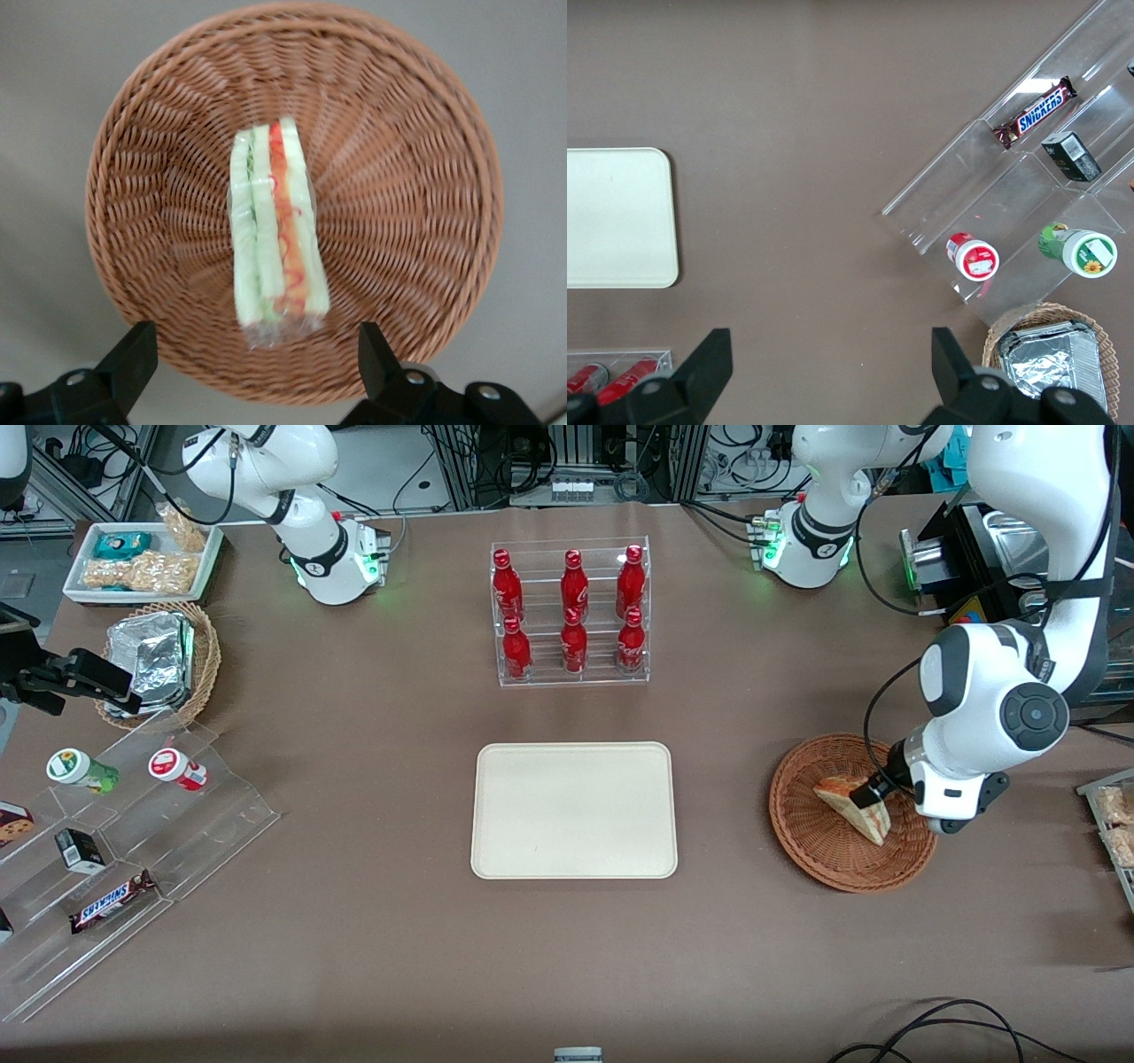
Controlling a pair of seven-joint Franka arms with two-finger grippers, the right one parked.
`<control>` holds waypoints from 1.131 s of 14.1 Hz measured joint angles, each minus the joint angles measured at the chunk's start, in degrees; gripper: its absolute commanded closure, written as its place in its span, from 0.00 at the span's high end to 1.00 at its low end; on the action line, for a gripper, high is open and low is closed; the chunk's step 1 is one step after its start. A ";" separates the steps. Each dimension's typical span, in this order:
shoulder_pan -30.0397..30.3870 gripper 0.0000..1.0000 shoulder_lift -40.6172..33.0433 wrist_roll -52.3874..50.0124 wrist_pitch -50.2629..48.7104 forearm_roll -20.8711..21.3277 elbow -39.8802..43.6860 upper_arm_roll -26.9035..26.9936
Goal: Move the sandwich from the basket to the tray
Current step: 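Lower the open left gripper and grasp the wrapped sandwich, then lift the sandwich and carry it over the cream tray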
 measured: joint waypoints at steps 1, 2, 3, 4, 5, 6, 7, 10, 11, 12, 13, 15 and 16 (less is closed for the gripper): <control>0.00 1.00 0.84 -4.06 0.96 0.07 -0.03 0.00; 0.00 1.00 1.80 -6.98 1.73 0.07 -0.06 0.00; 0.00 1.00 2.78 -9.00 2.30 0.07 -0.07 0.00; 0.00 0.97 3.67 -10.34 2.94 0.07 -0.07 0.00; 0.00 0.73 4.43 -11.26 3.45 0.07 -0.05 0.00; 0.00 0.46 5.18 -11.87 3.84 0.07 -0.05 0.00; 0.00 0.17 5.81 -12.33 4.04 0.07 -0.05 0.00; 0.00 0.10 6.52 -12.74 3.62 0.07 0.01 0.00; 0.00 0.10 6.44 -12.75 2.60 0.07 0.33 0.00; 0.00 0.09 6.26 -12.75 0.79 0.10 1.13 0.00; -0.02 0.09 5.95 -12.75 -1.94 0.23 2.43 -0.04; -0.17 0.07 4.97 -12.75 -9.13 0.37 6.47 -0.25; -0.40 0.06 4.56 -12.75 -12.90 0.38 9.02 -0.40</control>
